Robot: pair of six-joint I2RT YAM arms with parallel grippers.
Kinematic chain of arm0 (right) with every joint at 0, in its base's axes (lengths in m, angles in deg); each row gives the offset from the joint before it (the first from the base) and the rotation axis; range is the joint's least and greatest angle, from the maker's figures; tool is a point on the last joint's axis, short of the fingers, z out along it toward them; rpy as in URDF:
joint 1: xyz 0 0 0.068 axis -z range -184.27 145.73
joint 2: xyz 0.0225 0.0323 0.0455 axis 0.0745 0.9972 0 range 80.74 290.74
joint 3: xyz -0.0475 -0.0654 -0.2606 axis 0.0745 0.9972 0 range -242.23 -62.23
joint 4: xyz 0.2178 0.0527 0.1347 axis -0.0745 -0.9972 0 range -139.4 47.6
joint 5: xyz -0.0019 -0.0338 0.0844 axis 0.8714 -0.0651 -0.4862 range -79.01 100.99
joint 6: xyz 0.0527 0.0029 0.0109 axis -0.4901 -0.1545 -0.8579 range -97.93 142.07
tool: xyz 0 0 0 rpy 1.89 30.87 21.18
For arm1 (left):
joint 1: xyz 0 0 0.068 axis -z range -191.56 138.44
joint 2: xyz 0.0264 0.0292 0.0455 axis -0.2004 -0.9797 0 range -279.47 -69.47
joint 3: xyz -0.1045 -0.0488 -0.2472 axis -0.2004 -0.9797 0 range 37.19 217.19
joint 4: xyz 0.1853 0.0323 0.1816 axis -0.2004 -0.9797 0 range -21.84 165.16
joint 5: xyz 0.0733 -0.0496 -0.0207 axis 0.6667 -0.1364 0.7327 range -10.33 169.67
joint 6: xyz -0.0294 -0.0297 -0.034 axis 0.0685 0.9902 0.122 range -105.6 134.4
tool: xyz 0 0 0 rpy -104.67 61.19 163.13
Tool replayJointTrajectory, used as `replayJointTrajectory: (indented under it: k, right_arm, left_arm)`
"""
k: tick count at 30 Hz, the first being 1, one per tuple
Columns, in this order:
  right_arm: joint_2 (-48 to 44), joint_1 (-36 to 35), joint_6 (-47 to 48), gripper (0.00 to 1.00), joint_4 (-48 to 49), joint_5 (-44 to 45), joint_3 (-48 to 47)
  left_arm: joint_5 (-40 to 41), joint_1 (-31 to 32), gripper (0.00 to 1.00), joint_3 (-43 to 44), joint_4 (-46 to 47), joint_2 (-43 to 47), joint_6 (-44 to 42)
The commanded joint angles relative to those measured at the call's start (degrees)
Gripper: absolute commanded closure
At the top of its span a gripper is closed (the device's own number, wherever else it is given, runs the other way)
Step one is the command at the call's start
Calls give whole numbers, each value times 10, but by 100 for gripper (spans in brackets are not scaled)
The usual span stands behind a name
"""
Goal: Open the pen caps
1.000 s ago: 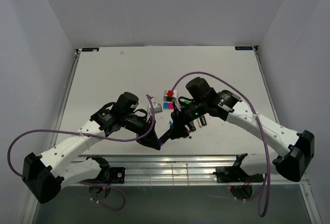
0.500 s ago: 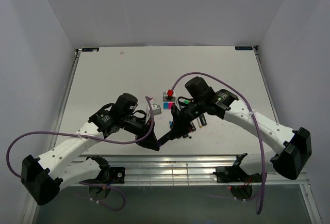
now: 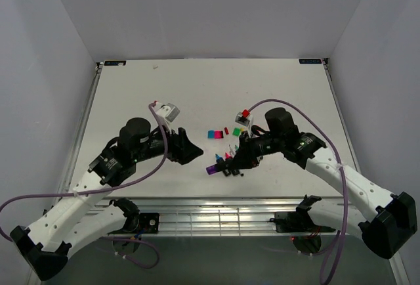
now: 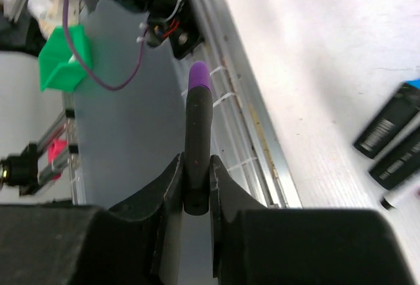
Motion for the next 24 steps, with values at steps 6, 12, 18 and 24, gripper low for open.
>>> replayJointTrajectory:
  k: [6,12,18,24]
  right_arm:
    - [-138,41,-328,92,327,117,136]
    - [-191,41,-440,92,417,192,208]
    - [-225,42,-459,92,453,242,234]
    - [-235,42,-463,92,465,271,240]
  left_arm:
    - [95,-3,22,-182,390,70,261]
    - [81,-3,22,-234,544,21,298]
    - [63,-1,21,-229,630,-56,328]
    - [69,0,19,-248,749,-105,333]
